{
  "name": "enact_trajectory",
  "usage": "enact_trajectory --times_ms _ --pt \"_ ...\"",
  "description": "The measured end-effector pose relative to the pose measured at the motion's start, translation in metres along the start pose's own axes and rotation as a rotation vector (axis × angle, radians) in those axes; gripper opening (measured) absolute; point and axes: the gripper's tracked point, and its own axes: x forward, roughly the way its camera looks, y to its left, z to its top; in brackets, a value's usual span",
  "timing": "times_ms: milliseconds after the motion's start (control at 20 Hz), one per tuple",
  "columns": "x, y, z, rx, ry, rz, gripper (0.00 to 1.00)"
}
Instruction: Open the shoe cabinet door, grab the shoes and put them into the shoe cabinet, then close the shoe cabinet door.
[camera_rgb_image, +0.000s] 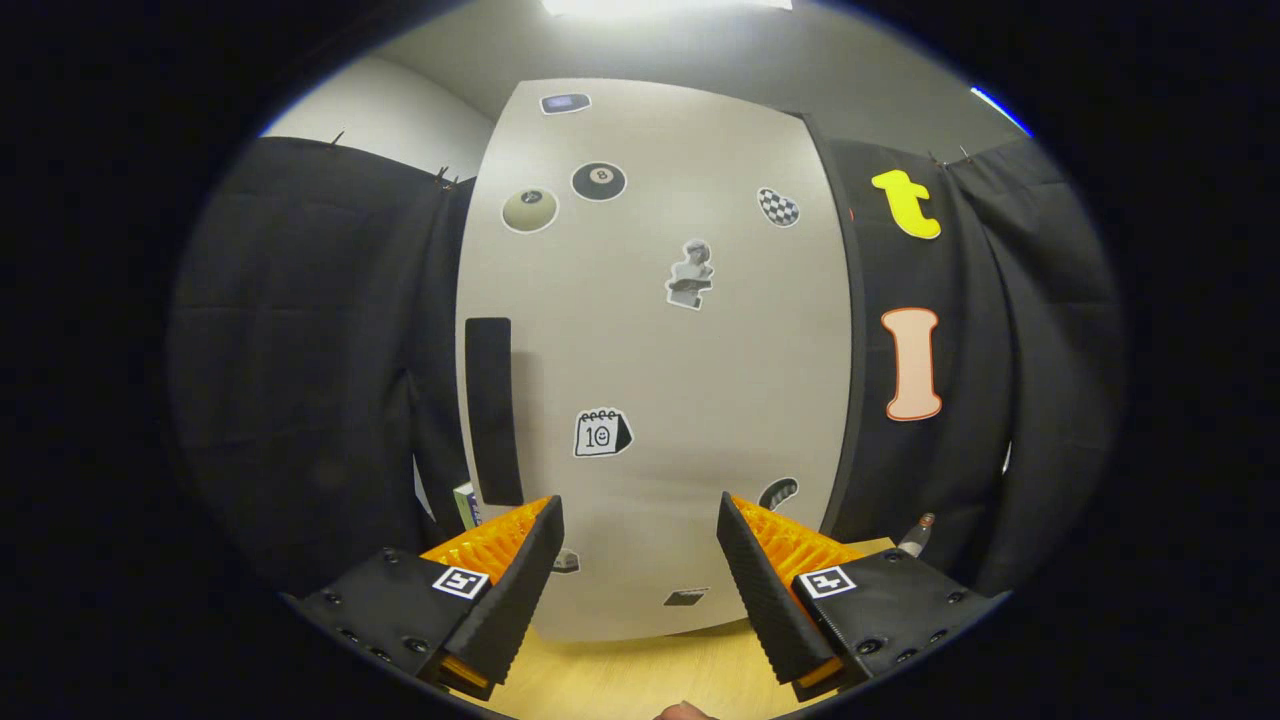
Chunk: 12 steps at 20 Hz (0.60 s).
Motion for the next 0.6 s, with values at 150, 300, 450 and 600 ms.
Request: enact_trajectory --times_ms 150,300,450,600 --pt "-0.027 -0.009 -0.002 -0.016 -0.011 -0.002 0.96" --pt "-0.052 -0.017 -0.008 -0.014 -0.01 -0.005 0.96" --pt "-0.073 -0.024 -0.012 -0.023 -0.026 -0.024 0.96" --pt "-0.089 -0.026 -0.017 -0.021 -0.039 -0.03 0.96"
